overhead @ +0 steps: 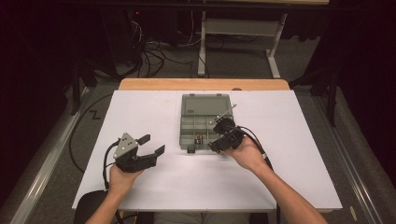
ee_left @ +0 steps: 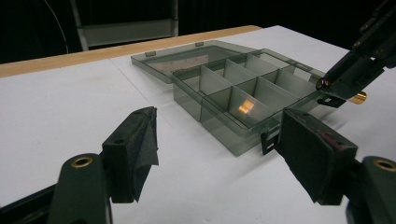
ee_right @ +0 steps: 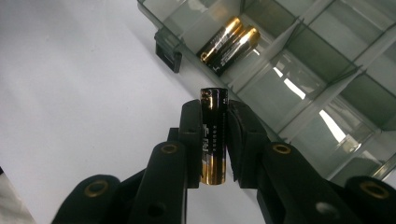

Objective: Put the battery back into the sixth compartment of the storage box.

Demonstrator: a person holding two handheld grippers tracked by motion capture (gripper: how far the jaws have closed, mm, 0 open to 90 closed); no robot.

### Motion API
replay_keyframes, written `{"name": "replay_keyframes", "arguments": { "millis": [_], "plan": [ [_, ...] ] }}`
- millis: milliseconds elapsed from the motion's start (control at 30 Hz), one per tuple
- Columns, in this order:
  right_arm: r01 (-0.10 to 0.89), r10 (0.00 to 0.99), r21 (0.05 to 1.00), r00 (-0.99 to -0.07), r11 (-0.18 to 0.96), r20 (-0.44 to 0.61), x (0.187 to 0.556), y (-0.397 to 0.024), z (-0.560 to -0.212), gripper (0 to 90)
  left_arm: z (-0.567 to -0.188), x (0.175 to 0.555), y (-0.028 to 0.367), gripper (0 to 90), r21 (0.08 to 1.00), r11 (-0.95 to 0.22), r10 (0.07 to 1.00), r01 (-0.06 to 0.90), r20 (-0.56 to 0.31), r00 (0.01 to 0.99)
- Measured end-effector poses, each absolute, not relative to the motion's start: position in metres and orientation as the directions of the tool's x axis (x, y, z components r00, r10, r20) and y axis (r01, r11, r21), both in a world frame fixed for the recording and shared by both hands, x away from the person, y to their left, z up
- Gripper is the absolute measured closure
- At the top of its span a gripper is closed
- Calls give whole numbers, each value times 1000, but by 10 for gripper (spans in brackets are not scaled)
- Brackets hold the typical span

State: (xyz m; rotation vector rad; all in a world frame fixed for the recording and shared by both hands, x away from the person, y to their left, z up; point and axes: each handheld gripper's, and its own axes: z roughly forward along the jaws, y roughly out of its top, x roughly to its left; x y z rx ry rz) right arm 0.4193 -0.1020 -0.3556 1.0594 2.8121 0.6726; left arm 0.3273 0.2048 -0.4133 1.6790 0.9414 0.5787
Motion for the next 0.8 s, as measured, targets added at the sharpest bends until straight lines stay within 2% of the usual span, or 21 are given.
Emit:
{"name": "replay_keyframes", "arguments": {
  "millis": [800],
  "plan": [
    [609, 649, 435, -758, 663, 72, 442, -80, -351, 789, -414, 327, 202, 292, 945, -129, 816, 300, -71, 574]
  ]
}}
